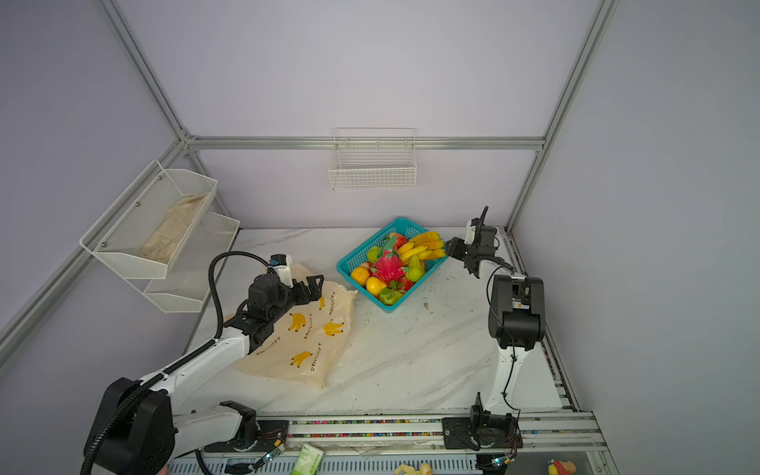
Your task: Place the fake fruits into the plastic bag and tie a complex knot
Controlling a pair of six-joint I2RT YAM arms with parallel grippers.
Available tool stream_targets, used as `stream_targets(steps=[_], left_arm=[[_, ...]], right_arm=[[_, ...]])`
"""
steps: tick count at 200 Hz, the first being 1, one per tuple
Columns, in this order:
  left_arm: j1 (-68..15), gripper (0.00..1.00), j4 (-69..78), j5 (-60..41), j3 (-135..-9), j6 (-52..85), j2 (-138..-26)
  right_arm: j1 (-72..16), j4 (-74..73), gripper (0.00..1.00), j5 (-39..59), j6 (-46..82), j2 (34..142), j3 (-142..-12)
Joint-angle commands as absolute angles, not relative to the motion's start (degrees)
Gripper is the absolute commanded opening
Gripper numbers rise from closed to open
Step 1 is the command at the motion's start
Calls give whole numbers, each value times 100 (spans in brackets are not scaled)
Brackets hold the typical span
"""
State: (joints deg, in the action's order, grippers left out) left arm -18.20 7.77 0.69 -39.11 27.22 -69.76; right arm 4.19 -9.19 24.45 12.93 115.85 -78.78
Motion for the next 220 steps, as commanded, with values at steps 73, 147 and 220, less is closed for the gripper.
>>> stream_targets(steps=[73, 147, 220], left_arm=[[-1854, 100, 804, 107, -4395, 2566, -7049], [-1854, 100, 703, 131, -4368, 2475, -7036], [-1850, 100, 330, 507, -4402, 2595, -7030]], right_arm=[[434, -231, 42, 2952, 1046, 12044, -8414], [844, -321, 21, 2709, 1286, 11975, -8321], [1641, -919, 18, 1803, 1833, 11058, -7244]])
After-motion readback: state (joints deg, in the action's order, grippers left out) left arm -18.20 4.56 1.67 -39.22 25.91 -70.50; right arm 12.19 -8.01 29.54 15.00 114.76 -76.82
